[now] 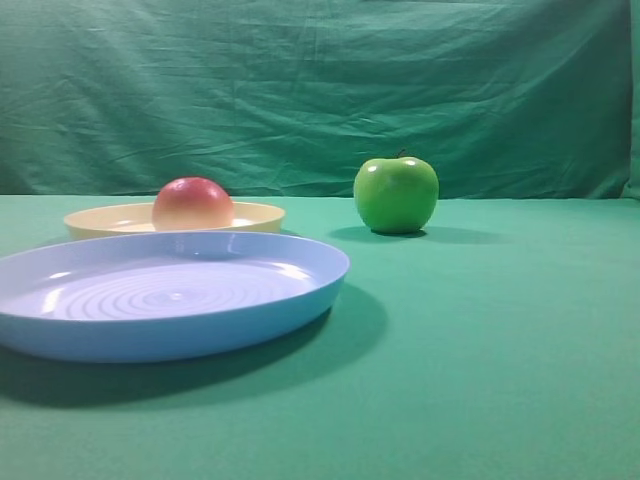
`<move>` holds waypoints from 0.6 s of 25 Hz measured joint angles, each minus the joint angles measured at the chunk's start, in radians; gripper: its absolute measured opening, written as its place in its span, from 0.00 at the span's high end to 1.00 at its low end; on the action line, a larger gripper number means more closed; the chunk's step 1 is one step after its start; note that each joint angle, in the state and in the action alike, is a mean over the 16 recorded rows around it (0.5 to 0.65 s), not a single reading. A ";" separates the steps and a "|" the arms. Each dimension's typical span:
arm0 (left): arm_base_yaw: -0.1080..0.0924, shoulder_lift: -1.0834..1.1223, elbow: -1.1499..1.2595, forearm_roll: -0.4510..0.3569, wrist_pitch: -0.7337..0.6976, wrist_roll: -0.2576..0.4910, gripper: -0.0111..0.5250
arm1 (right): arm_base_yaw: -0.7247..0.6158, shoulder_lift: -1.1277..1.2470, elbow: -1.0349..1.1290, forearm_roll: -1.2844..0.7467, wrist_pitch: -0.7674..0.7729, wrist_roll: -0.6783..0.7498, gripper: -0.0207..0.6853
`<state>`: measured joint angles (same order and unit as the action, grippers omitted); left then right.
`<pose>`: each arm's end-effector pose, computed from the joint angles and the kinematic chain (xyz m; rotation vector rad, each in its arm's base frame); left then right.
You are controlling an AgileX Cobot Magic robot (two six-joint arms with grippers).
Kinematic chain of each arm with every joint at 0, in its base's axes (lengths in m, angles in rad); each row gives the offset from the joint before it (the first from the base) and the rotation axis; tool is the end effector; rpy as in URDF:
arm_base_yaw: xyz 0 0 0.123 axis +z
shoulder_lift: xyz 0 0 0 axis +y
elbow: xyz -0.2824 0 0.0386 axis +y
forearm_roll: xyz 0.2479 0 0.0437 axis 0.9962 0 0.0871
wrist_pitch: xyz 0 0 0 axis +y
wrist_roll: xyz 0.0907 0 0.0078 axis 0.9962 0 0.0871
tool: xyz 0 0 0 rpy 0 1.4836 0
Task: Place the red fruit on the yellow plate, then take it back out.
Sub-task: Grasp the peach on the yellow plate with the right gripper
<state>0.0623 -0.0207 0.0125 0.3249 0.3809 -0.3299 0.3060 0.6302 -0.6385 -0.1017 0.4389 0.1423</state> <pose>0.0508 0.0140 0.1775 -0.1652 1.8308 0.1342 0.1230 0.0347 0.3358 -0.2155 1.9047 0.1990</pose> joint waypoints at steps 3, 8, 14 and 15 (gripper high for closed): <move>0.000 0.000 0.000 0.000 0.000 0.000 0.98 | 0.069 0.134 -0.103 0.005 0.077 -0.016 0.97; 0.000 0.000 0.000 0.000 0.000 0.000 0.98 | 0.174 0.348 -0.243 0.035 0.187 -0.060 0.97; 0.000 0.000 0.000 0.000 0.000 0.000 0.98 | 0.254 0.570 -0.356 0.138 0.236 -0.144 0.97; 0.000 0.000 0.000 0.000 0.000 0.000 0.98 | 0.262 0.602 -0.370 0.167 0.233 -0.167 0.97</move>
<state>0.0623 -0.0207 0.0125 0.3249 0.3809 -0.3299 0.5683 1.2326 -1.0080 0.0650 0.6715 -0.0252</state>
